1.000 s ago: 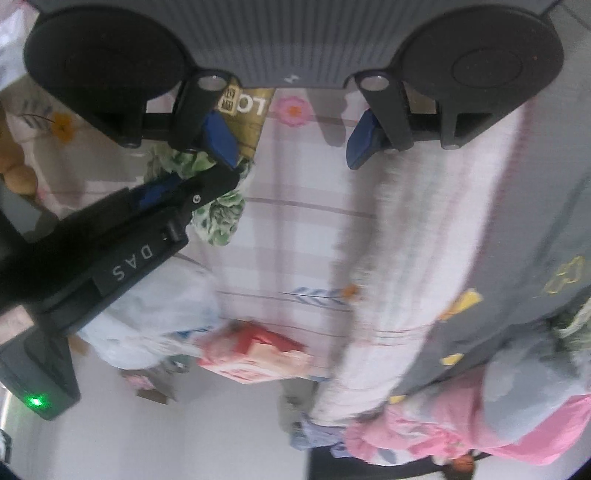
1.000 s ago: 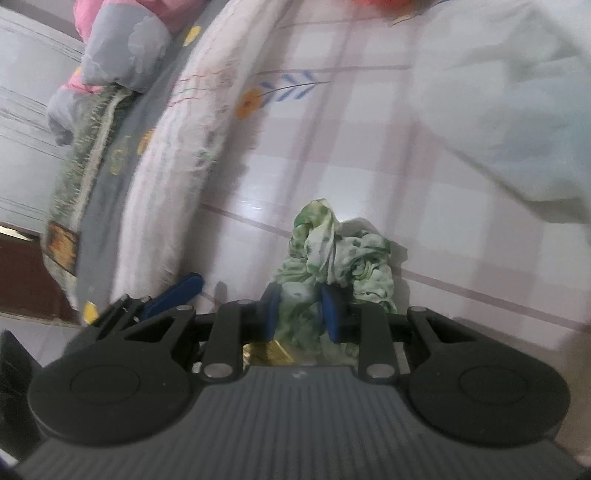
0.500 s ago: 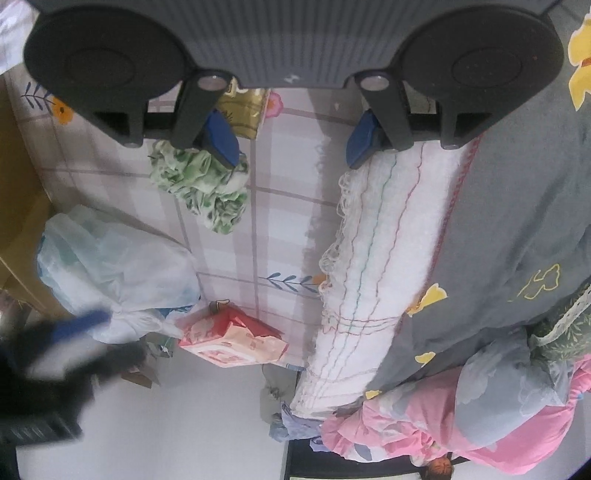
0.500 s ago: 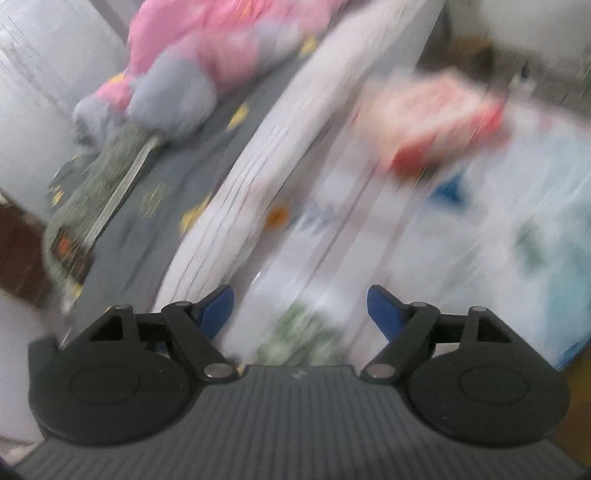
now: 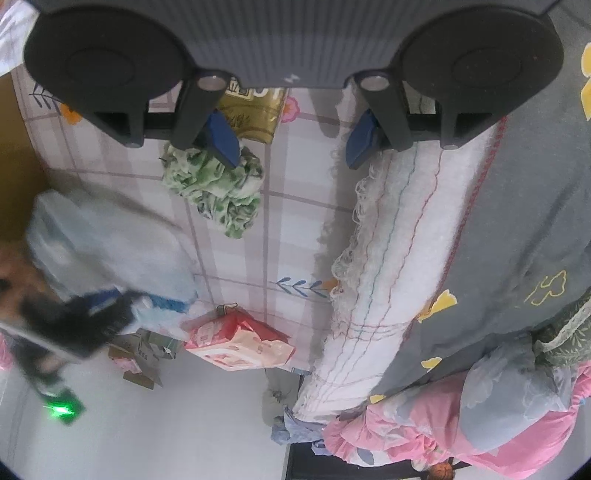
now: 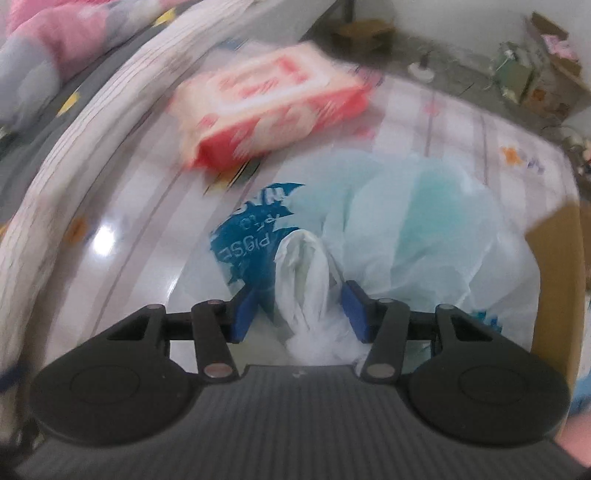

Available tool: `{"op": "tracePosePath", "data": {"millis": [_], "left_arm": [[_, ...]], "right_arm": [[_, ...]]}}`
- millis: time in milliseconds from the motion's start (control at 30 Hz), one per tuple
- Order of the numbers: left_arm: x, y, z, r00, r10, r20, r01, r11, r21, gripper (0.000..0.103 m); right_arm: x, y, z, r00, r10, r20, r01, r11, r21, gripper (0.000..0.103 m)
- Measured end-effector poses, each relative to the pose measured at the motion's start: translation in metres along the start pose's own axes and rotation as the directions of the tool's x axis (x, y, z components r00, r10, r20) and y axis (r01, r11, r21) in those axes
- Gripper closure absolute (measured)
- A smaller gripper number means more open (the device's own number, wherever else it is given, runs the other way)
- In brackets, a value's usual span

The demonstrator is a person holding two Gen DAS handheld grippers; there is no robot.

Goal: Organize soft objects

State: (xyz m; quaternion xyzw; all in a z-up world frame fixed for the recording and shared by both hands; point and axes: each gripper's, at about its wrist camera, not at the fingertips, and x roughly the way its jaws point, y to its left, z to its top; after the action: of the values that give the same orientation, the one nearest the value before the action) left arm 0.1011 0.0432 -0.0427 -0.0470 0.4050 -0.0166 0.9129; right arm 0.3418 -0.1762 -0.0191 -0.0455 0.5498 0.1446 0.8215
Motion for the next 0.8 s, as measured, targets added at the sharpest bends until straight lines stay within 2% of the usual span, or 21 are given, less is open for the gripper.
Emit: {"op": "tracePosePath", "data": {"millis": [100,267,467,567,667,733,800], "left_arm": [[0.000,-0.002,-0.001,1.000,-0.009,-0.004,0.009,1.000,-0.003,0.038],[-0.005,-0.006,-0.004,1.000,-0.012,0.001,0.012,1.000,0.012,0.038],[-0.012,-0.005,-0.006,1.000,-0.013,0.007,0.013,1.000,0.013,0.038],[-0.015,-0.006,-0.007,1.000,-0.017,0.016,0.017,1.000,0.013,0.038],[-0.022,-0.008,-0.007,0.999,-0.024,0.030,0.023,1.000,0.019,0.038],[-0.027,-0.008,-0.006,0.998,-0.038,0.046,0.037,0.999,0.024,0.038],[-0.031,-0.009,-0.004,0.997,-0.057,0.059,0.055,0.998,0.039,0.037]], "right_arm": [[-0.012,0.011,-0.027,0.999,0.029,-0.019,-0.029,0.999,-0.025,0.053],[-0.027,0.032,-0.067,0.998,0.059,-0.025,-0.059,0.998,0.003,0.053],[-0.043,0.044,-0.100,0.996,0.084,-0.031,-0.085,0.996,-0.025,0.052],[-0.054,0.047,-0.105,0.993,0.120,0.019,-0.119,0.992,-0.035,0.049],[-0.079,0.047,-0.105,0.978,0.174,0.117,-0.174,0.985,-0.010,0.047],[-0.099,0.047,-0.105,0.956,0.225,0.188,-0.231,0.973,0.012,0.047],[-0.111,0.050,-0.104,0.929,0.299,0.216,-0.313,0.949,0.034,0.047]]}}
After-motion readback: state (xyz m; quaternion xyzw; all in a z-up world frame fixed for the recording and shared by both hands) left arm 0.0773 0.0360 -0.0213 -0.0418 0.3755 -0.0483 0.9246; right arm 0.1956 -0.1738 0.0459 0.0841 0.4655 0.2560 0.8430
